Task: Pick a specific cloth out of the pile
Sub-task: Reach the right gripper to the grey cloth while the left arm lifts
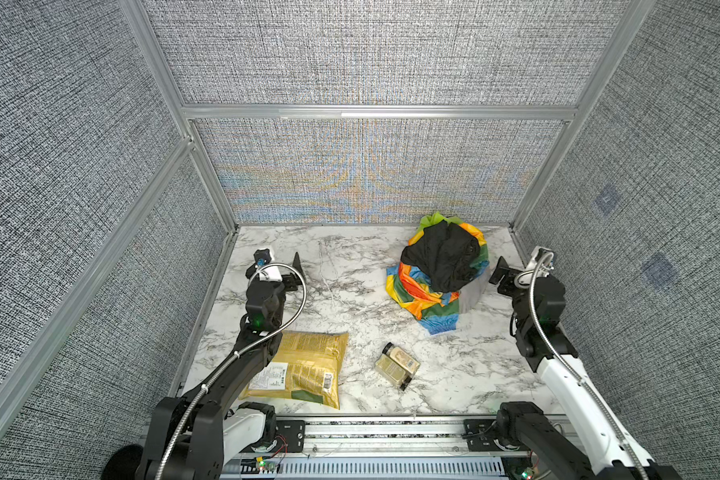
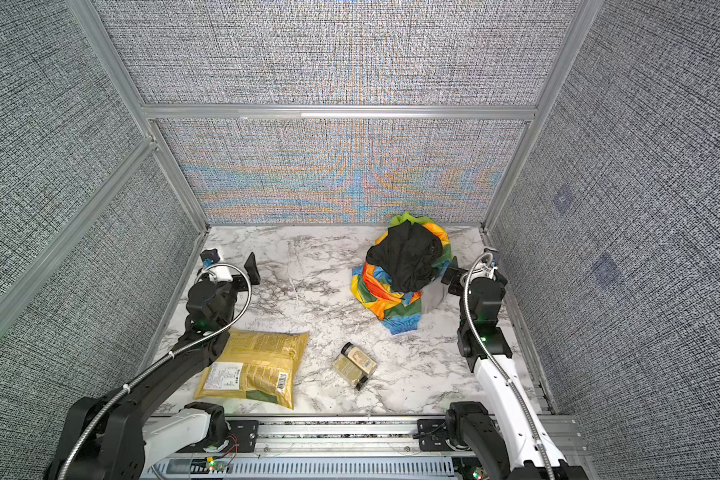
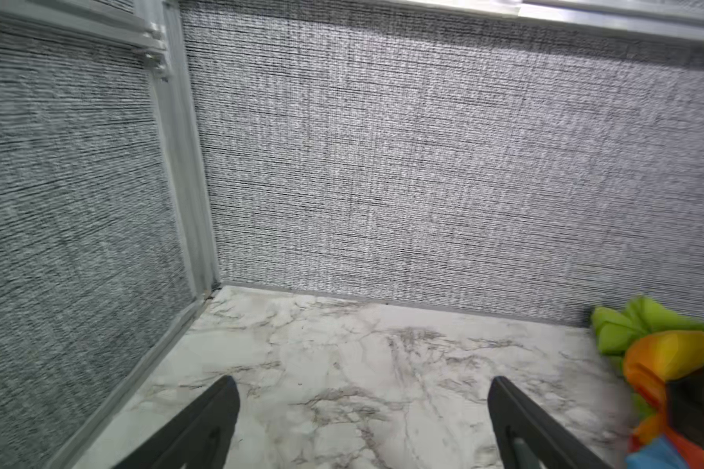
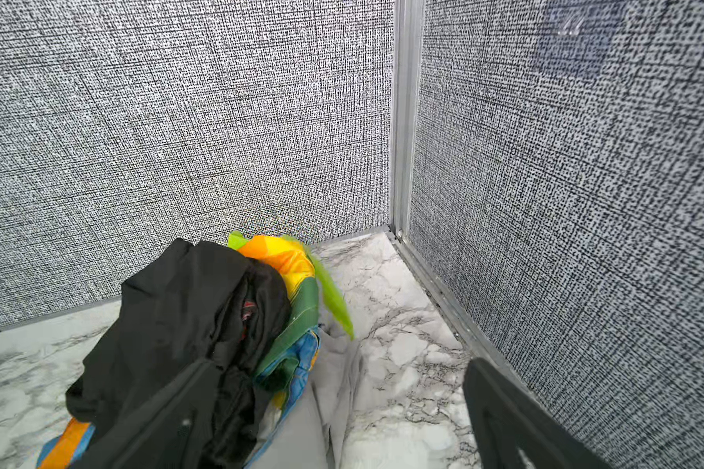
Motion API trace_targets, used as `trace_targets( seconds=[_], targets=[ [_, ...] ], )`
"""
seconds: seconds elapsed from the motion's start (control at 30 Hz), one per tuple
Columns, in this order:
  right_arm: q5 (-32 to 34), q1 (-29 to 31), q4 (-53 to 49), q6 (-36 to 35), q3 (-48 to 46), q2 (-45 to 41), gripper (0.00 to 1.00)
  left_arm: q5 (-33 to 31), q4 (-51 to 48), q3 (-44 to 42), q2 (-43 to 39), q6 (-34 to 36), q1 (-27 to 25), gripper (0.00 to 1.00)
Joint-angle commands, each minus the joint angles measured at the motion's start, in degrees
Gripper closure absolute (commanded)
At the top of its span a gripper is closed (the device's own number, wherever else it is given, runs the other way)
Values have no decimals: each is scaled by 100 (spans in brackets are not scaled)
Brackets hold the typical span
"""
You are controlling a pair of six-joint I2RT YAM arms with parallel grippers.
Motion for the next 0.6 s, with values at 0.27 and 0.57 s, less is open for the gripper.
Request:
trace_targets(
  seconds=[0.27,0.57],
  targets=[
    [-776,101,-1929,1258,1148,744,1,2622,-3612,3656,1649,-509,-521,1],
    [-1474,101,-2796,1583,1071,815,5,3722,-3893,3587,1790,52,-595,1]
  ],
)
